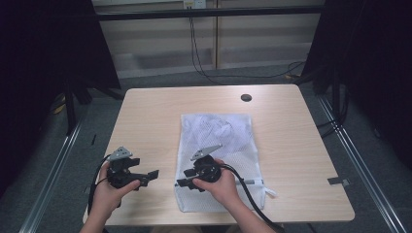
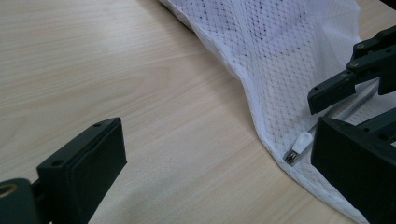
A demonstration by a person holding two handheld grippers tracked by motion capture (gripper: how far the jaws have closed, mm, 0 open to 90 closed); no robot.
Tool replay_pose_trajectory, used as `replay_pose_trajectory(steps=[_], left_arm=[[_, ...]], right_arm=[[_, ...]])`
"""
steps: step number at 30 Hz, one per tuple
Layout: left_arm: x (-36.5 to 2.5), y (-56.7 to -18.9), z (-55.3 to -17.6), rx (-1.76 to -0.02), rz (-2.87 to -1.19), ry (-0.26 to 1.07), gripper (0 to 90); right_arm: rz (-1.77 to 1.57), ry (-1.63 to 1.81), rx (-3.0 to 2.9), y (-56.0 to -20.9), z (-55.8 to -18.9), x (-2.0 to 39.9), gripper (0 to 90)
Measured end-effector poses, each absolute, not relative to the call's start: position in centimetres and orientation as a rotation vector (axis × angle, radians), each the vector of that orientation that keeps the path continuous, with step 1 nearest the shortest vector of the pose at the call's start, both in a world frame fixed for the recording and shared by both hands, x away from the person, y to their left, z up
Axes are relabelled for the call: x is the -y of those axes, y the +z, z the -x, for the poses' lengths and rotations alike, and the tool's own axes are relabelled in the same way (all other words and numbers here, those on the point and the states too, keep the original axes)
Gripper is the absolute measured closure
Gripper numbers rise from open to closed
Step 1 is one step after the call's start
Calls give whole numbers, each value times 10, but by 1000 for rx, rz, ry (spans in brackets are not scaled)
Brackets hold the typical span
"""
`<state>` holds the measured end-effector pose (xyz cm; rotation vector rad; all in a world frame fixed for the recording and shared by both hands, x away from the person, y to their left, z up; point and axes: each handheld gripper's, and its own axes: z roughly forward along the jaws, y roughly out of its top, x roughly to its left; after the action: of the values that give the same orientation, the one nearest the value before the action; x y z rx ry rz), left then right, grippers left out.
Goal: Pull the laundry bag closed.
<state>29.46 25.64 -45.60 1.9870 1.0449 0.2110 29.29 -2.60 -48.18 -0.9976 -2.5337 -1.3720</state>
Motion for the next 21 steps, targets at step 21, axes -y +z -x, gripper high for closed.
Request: replay_pose_trajectory(steps=[21], left_arm=[[-257, -452, -294, -1031, -1976, 223, 42]], right_arm=[[1051, -1290, 2559, -489, -296, 11, 585]])
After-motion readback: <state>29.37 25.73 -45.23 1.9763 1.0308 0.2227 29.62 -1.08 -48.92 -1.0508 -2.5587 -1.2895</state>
